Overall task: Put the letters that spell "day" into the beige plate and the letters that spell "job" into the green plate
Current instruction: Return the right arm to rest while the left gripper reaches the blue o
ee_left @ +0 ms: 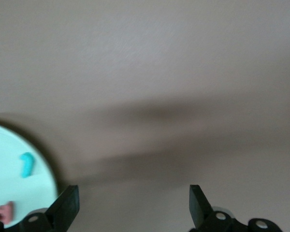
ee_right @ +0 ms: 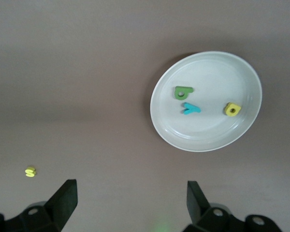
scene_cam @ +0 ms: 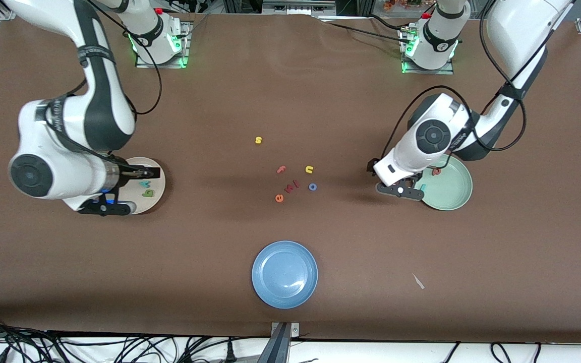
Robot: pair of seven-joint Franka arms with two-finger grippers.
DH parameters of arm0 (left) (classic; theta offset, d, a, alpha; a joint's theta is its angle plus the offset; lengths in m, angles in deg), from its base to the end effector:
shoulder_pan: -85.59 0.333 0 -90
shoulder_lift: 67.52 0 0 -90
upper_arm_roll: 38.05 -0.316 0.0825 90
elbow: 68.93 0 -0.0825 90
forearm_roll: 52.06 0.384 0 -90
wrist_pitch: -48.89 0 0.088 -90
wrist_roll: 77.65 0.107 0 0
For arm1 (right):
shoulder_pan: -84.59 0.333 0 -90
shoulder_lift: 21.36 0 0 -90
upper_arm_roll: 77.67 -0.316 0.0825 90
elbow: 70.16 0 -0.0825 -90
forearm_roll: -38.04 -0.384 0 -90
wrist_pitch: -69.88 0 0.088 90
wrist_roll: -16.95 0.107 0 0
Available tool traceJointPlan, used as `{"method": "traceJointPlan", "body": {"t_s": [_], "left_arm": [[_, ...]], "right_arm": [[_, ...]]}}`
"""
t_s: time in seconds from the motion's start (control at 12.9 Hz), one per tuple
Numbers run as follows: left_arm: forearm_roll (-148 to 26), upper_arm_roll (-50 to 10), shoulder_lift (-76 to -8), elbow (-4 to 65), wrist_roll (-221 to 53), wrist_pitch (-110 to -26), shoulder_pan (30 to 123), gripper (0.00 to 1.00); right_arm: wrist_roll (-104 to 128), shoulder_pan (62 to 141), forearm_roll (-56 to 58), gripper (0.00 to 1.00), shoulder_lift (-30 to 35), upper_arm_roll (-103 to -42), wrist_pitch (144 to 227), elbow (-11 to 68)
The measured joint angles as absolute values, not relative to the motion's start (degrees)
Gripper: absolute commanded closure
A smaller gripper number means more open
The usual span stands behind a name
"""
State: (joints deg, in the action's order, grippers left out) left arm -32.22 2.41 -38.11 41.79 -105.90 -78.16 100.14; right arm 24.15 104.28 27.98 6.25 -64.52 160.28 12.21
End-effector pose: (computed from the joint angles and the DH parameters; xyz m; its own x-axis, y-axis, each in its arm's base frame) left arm 0.5616 -0.2385 0.2683 0.9864 -0.1330 -0.0964 -0.1311 -0.9910 0.0255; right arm 0.6457 0.1164 0.3971 0.9442 -0.0291 -0.3280 -0.0374 -0.9991 -0.0191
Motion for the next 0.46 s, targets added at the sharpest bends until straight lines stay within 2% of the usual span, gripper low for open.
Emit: {"method": "traceJointPlan", "body": {"t_s": [0.23,0.46], "left_arm": [[-32.22,2.21,-33.46,35.63,-113.15,-78.16,95.72,0.0],[-32.21,1.09,-28.49,30.23,-121.41,-78.16,90.01,0.0]], "right_arm": [[23.12,98.52,33.68,0.0,2.01,-69.81,160.3,12.67],[23.06,96.7,39.02,0.0,-5.26,-71.97,161.46,15.96]]}}
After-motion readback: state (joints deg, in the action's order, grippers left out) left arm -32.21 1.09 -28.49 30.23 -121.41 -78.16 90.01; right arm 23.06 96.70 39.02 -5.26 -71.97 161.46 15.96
